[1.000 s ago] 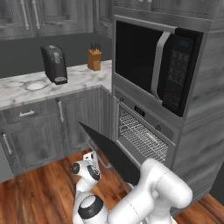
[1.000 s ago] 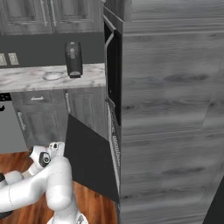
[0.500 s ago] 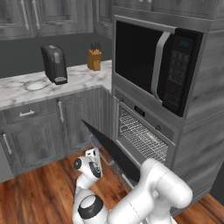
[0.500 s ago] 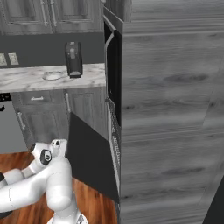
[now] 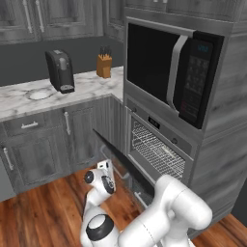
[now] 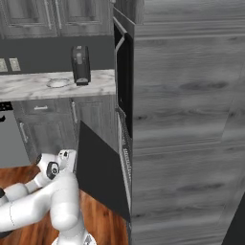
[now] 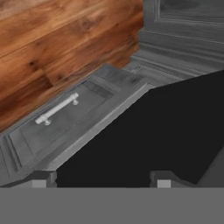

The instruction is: Place the fish on the top rack of the oven, and slide the tray back inside. Close the oven door.

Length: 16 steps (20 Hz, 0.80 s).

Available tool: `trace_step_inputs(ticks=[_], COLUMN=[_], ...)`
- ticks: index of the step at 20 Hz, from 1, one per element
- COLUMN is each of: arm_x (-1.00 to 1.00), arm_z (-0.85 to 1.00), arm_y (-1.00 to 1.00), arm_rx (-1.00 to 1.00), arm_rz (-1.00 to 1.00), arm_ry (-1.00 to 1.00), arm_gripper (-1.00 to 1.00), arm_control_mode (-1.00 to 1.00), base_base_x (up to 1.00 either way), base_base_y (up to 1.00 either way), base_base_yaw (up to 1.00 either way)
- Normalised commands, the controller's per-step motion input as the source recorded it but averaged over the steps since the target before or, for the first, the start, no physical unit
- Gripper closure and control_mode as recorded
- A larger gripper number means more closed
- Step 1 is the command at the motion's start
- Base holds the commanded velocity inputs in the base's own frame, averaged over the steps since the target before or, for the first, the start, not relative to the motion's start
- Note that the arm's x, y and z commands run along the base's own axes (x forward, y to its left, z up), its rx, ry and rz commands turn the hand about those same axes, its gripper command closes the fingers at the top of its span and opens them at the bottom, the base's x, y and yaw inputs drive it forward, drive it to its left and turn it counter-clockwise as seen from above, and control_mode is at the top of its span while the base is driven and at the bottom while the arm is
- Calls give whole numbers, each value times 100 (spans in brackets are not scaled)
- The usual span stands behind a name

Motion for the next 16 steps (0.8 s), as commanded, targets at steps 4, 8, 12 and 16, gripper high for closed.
trace_step_inputs(ticks=[4,8,12,16], arm_x=[3,4,14,23], arm_z=[-67,-90,-100,-100], arm_y=[-100,-100,-100,-100], arm_rx=[0,4,8,9], arm_rz=[-6,-8,-9,-6], arm_ry=[0,0,-1,-7], arm_gripper=[-100,-100,-100,-100], arm_control_mode=[-100,-100,-100,-100], base_base_x=[0,0,0,0], base_base_y=[0,0,0,0], base_base_yaw=[0,0,0,0])
